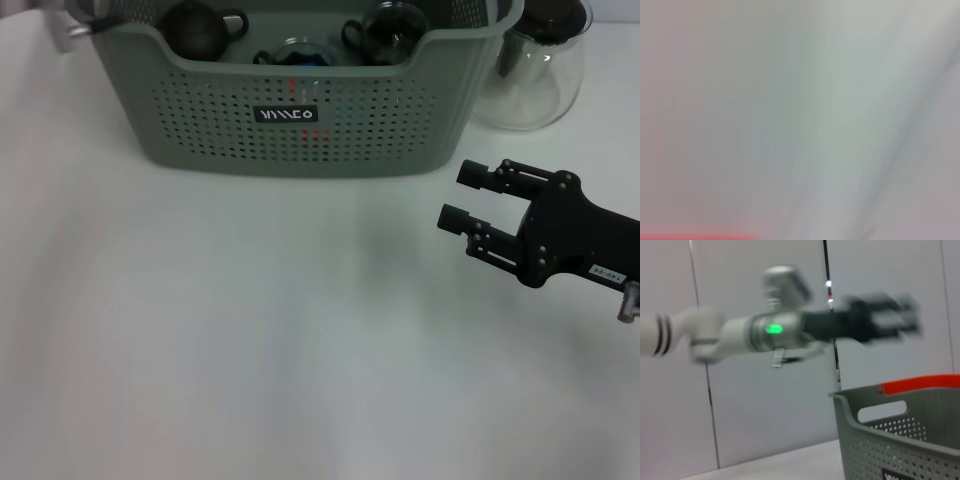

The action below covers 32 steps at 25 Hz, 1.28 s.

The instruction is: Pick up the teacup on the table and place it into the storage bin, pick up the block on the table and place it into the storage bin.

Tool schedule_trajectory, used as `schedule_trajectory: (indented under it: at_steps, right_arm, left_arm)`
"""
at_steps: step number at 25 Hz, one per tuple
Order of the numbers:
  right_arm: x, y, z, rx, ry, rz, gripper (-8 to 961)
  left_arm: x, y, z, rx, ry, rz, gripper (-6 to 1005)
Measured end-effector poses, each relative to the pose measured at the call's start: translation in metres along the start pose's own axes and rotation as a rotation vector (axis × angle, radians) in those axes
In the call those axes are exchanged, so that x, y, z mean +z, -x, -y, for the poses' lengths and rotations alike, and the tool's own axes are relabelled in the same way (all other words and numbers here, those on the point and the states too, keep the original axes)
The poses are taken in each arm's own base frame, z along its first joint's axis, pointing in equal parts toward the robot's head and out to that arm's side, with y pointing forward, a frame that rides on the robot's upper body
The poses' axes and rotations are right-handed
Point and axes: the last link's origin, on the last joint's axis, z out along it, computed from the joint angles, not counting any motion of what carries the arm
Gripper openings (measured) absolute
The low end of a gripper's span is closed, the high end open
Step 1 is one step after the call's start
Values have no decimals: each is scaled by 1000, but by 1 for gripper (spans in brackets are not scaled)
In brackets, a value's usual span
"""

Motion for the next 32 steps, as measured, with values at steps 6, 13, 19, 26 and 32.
schedule_trajectory:
  at_steps: [6, 13, 19, 26, 32]
  right_arm:
    - [-1, 1, 0, 16, -3, 11, 580]
    - [6, 1, 1, 55, 94, -85, 626]
    - [17, 2, -1, -26, 209, -187, 800]
    - [14, 10, -10, -64, 278, -122, 805]
    - [7, 10, -15, -76, 283, -99, 807]
  left_arm:
    - [-92, 10, -17, 78, 256, -321, 702]
    - [-132, 129, -29, 354, 173, 7, 827]
    - [-123, 192, -36, 322, 240, 238, 828]
    - [-113, 200, -44, 355, 315, 264, 828]
    - [-116, 189, -52, 357, 385, 216, 828]
